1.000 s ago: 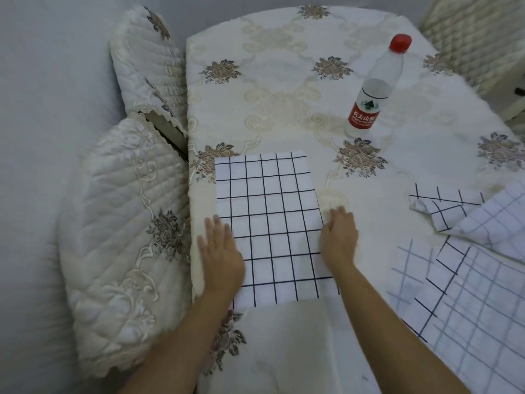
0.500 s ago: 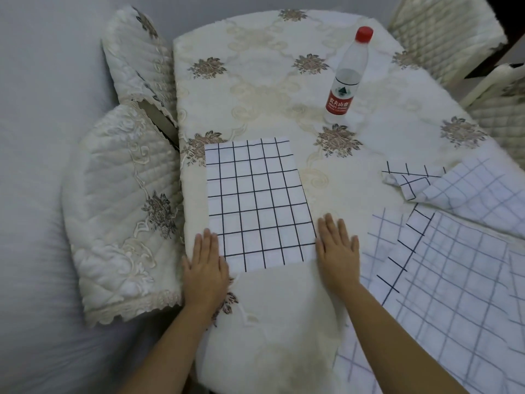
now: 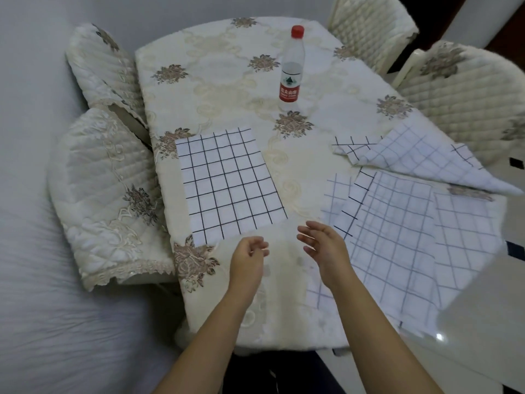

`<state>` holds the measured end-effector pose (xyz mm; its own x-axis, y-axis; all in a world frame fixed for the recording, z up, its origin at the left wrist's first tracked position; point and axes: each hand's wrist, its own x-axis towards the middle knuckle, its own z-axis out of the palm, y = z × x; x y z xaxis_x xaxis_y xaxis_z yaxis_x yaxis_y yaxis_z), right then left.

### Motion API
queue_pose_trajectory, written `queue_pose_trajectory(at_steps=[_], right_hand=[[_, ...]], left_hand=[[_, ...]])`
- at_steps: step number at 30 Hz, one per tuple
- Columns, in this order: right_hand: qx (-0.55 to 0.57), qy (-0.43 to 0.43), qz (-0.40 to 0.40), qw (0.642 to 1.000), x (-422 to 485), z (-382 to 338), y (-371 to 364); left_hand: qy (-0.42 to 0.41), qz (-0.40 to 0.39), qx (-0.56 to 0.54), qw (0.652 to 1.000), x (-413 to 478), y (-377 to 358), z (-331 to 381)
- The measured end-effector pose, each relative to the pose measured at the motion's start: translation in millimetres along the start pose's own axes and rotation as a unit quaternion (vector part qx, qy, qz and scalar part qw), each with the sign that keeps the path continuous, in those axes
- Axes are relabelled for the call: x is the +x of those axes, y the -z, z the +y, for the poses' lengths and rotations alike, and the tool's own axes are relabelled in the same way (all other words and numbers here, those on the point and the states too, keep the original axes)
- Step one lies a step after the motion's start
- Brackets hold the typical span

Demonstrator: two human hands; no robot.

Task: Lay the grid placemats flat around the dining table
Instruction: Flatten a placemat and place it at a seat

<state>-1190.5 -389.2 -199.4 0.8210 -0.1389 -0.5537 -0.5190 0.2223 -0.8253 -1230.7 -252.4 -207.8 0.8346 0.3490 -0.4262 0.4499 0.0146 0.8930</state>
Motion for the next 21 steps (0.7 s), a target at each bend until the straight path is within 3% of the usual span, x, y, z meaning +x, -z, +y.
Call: queue_pose_trajectory(at_steps=[7, 16, 18, 21], right_hand=[[-0.052, 0.024, 0.014, 0.998, -20, 4, 59], [-0.242, 0.131, 0.004, 0.961, -21, -12, 156], [-0.287, 0.139, -0.003, 0.948, -18, -14, 178], [-0.328, 0.128, -0.023, 0.936, -10, -13, 203]], left_hand=[[-0.034, -0.076, 0.092, 0.992, -46, -31, -16], [-0.143, -0.144, 0.315, 0.927, -86, -125, -19], [-0.159, -0.141, 0.353, 0.911, -90, -146, -23], [-0.144, -0.074, 0.398, 0.903, -83, -168, -32]])
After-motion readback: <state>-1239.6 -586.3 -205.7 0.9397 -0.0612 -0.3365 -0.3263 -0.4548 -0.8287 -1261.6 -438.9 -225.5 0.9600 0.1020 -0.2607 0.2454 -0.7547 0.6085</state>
